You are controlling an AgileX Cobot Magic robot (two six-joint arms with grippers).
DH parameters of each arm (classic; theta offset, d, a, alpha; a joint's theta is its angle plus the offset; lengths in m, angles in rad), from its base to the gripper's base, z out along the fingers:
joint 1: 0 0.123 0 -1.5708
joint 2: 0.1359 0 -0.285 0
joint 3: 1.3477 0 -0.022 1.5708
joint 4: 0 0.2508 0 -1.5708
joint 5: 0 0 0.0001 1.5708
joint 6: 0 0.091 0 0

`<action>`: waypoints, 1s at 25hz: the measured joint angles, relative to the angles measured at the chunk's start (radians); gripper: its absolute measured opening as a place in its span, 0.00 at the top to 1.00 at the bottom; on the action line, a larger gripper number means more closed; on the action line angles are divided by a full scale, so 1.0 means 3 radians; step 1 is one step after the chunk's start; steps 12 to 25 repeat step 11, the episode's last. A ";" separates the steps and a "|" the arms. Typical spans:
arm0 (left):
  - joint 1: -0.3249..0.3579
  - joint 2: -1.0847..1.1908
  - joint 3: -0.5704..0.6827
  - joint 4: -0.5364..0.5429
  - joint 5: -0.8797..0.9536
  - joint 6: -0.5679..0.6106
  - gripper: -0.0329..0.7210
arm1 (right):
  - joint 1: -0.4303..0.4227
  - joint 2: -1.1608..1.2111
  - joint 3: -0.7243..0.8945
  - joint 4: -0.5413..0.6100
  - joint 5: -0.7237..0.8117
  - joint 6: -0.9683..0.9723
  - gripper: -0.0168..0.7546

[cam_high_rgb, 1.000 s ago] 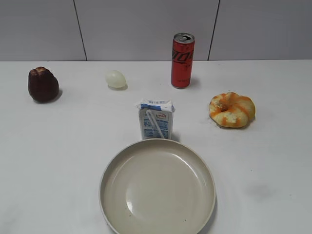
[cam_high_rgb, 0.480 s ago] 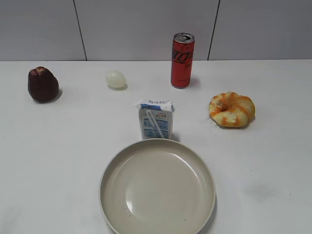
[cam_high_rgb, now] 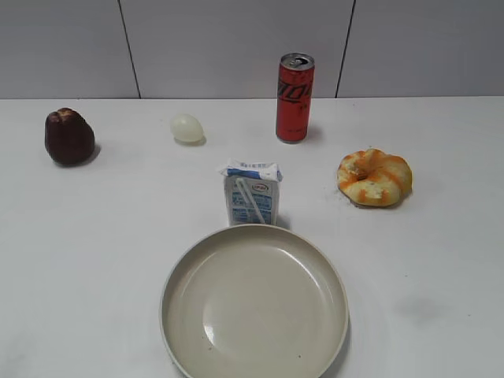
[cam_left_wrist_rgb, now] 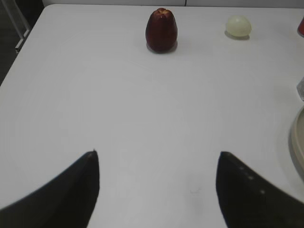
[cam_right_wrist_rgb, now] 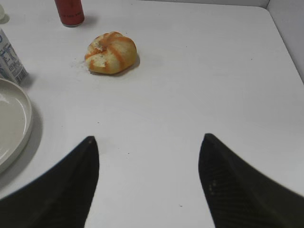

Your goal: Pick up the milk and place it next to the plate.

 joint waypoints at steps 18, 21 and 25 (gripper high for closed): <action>0.0000 0.0000 0.0000 0.0000 0.0000 0.0000 0.22 | 0.0000 0.0000 0.0000 0.0000 0.0000 0.0000 0.33; 0.0000 0.0000 0.0000 0.0000 0.0000 0.0000 0.22 | 0.0000 0.0000 0.0000 0.0000 0.0000 0.0000 0.33; 0.0000 0.0000 0.0000 0.0000 0.0000 0.0000 0.22 | 0.0000 0.0000 0.0000 0.0000 0.0000 0.0000 0.33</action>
